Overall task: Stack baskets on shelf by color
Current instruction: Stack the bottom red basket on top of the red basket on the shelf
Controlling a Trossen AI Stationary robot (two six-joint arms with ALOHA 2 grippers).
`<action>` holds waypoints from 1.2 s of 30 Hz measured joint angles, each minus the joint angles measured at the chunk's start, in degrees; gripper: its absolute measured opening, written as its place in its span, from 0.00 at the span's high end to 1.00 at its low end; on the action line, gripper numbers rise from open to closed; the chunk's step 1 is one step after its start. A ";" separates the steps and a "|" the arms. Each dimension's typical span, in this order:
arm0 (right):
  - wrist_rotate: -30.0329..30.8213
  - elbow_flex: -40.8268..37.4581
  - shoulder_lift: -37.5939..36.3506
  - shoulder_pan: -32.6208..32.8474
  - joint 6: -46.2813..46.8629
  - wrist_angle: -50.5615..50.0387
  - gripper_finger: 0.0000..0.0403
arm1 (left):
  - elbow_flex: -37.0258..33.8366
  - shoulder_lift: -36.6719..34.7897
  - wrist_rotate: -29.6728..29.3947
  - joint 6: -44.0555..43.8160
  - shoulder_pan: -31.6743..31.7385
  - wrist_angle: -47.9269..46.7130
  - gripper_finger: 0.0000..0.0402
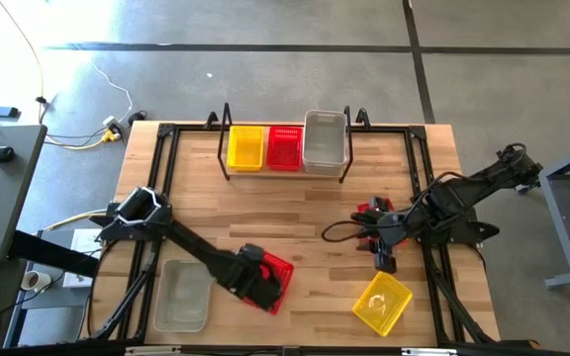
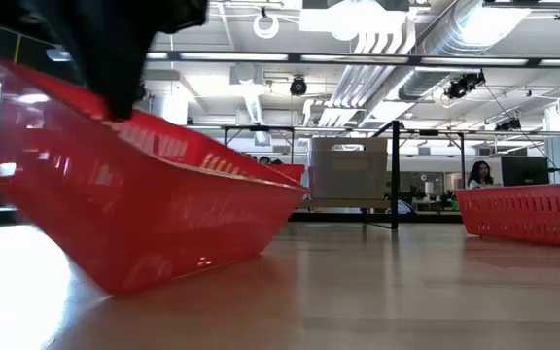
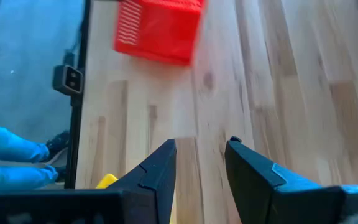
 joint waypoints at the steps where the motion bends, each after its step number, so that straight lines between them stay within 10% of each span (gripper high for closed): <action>1: 0.00 0.00 0.00 0.16 -1.37 0.95 0.69 | 0.46 0.00 -0.39 1.04 0.90 -0.01 0.99; 36: 0.23 -0.02 12.92 1.59 -25.79 16.63 0.69 | 12.26 -0.07 -9.88 17.63 16.34 5.73 0.99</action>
